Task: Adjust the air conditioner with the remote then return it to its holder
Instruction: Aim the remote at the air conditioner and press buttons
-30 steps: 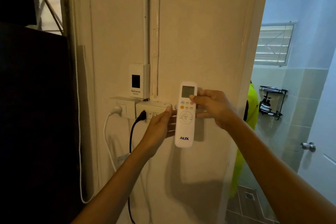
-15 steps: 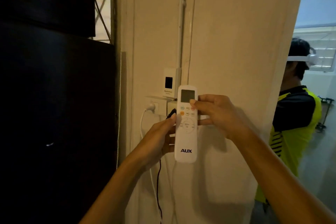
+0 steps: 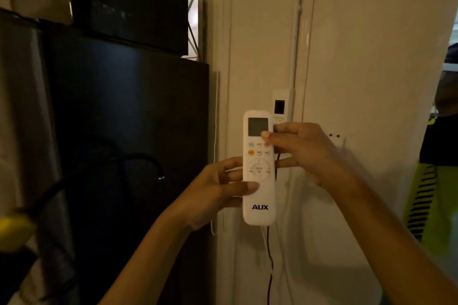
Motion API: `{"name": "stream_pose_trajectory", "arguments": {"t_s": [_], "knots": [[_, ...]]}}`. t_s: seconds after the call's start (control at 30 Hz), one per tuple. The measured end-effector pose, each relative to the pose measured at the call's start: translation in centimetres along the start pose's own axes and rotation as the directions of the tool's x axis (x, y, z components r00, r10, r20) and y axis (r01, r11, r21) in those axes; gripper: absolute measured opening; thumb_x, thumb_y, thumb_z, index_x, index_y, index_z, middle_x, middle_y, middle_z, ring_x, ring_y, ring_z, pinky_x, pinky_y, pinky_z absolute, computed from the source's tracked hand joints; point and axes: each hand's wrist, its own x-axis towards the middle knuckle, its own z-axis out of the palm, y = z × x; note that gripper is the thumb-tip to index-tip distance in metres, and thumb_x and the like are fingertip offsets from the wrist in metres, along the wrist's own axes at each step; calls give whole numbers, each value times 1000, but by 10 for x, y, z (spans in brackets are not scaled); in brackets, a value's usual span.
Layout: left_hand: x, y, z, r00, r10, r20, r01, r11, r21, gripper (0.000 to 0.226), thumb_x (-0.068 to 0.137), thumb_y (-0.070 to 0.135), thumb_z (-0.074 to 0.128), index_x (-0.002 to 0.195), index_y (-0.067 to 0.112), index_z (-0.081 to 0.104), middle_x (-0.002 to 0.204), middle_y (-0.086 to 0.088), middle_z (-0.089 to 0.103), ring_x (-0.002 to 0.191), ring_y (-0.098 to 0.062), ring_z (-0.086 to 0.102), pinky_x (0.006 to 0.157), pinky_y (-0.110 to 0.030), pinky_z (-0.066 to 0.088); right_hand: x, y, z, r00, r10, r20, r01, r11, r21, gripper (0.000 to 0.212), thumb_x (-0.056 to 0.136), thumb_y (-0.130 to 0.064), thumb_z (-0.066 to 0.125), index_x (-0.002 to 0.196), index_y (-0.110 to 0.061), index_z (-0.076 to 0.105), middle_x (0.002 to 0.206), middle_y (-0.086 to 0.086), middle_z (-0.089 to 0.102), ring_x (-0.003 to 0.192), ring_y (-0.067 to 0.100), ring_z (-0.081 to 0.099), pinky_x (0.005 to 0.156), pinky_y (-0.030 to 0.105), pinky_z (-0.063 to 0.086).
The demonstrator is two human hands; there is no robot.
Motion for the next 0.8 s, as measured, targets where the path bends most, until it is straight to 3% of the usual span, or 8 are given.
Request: {"name": "stream_pose_trajectory", "arguments": {"t_s": [0.1,0.37,0.47,0.6,0.8], "knots": [[-36,3,-24,1000,-21,14,21,1000,-6,44,83,0,59,122,20,54,116,-5,70,104,-20,67,85,-39,58,-20,-4,38,1000,6,-15,-6,1000,1,11,82,-16,66,92,-14,68,80,-1,74,63,4,73,48,19,55],[-128,5,-75,999,-30,39,33,997,-70,38,85,-3,55,115,21,58,110,-3,73,103,-20,68,79,-33,60,-83,-12,124,997,65,-51,-66,998,-7,28,84,-29,63,106,-13,67,96,3,74,82,13,73,68,29,61],[-153,10,-84,1000,-22,23,24,994,-105,37,86,-3,55,113,21,58,106,0,74,101,-18,69,73,-28,60,-109,-15,140,995,85,-42,-85,996,-7,26,84,-30,62,105,-16,68,95,3,75,81,12,74,65,26,60],[-172,22,-87,1000,-4,23,6,994,-106,37,85,-3,56,112,21,57,100,3,76,98,-15,70,70,-25,59,-138,-22,155,995,100,13,-101,995,19,24,85,-25,61,107,-20,68,100,-1,74,86,11,73,66,24,59],[-184,37,-85,999,32,38,-28,994,-104,39,84,0,57,114,24,55,103,5,75,99,-16,69,75,-29,60,-159,-31,159,994,61,96,-69,993,93,30,83,-11,63,107,-28,63,105,-2,73,95,15,71,76,31,60]]}}
